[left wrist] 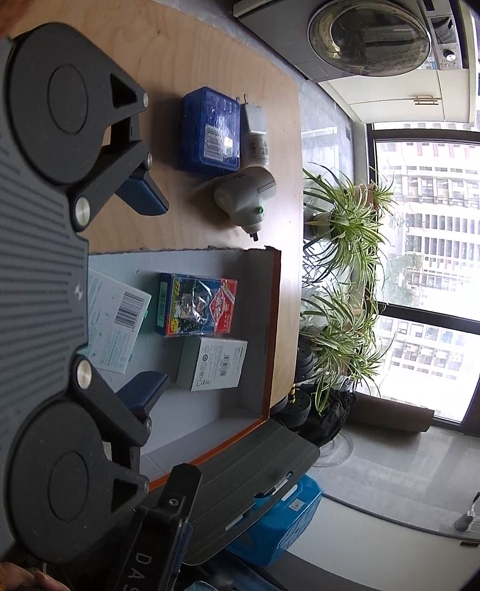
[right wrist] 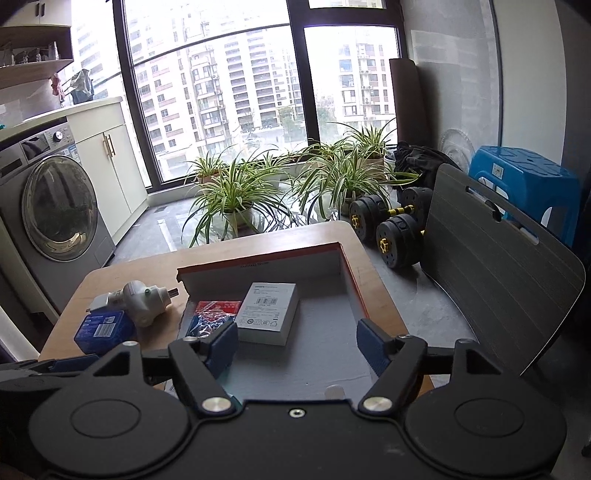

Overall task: Organize rigid objects
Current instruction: 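Lower the teal box into the tray and open the left tool while the right tool releases the bottle, then move the left tool to the blue box while the right tool moves to the white diffuser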

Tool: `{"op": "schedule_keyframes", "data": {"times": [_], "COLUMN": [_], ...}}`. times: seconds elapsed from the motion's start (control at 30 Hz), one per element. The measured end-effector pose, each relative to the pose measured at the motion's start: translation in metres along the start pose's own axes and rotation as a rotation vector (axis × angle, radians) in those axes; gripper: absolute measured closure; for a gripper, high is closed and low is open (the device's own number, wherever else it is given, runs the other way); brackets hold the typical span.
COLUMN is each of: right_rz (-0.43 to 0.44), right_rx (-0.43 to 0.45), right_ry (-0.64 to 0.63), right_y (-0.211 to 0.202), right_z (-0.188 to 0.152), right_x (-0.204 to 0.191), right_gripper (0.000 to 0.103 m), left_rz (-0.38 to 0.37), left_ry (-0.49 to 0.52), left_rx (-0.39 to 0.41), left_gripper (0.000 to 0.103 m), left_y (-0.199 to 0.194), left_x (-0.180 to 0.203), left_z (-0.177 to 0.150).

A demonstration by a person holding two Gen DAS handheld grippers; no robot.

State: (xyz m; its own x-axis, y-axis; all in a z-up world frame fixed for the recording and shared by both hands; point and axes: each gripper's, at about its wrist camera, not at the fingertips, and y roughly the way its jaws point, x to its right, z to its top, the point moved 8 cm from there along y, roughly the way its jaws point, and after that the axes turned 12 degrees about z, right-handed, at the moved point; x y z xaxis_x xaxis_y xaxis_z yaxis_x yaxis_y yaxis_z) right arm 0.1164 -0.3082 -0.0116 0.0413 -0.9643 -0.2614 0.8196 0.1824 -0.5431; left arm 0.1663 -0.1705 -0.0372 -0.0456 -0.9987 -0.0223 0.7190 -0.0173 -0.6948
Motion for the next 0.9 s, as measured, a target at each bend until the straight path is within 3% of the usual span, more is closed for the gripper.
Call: {"op": "schedule_keyframes", "data": {"times": [0.4,0.9], "right_rz": [0.059,0.121], "right_rx": [-0.030,-0.077], "right_ry": [-0.061,-0.118], "right_y": [0.001,0.015], "right_z": [-0.007,-0.021], "right_x": [-0.048,-0.092], "right_gripper": [0.014,0.014], "left_rz": [0.069,0.161], "left_ry": [-0.033,-0.126], "left_rx": [0.027,-0.007], "left_gripper": [0.004,0.003], "left_y": [-0.019,-0.017], "left_x": [-0.048,-0.119], "left_z": [-0.002,-0.020]}}
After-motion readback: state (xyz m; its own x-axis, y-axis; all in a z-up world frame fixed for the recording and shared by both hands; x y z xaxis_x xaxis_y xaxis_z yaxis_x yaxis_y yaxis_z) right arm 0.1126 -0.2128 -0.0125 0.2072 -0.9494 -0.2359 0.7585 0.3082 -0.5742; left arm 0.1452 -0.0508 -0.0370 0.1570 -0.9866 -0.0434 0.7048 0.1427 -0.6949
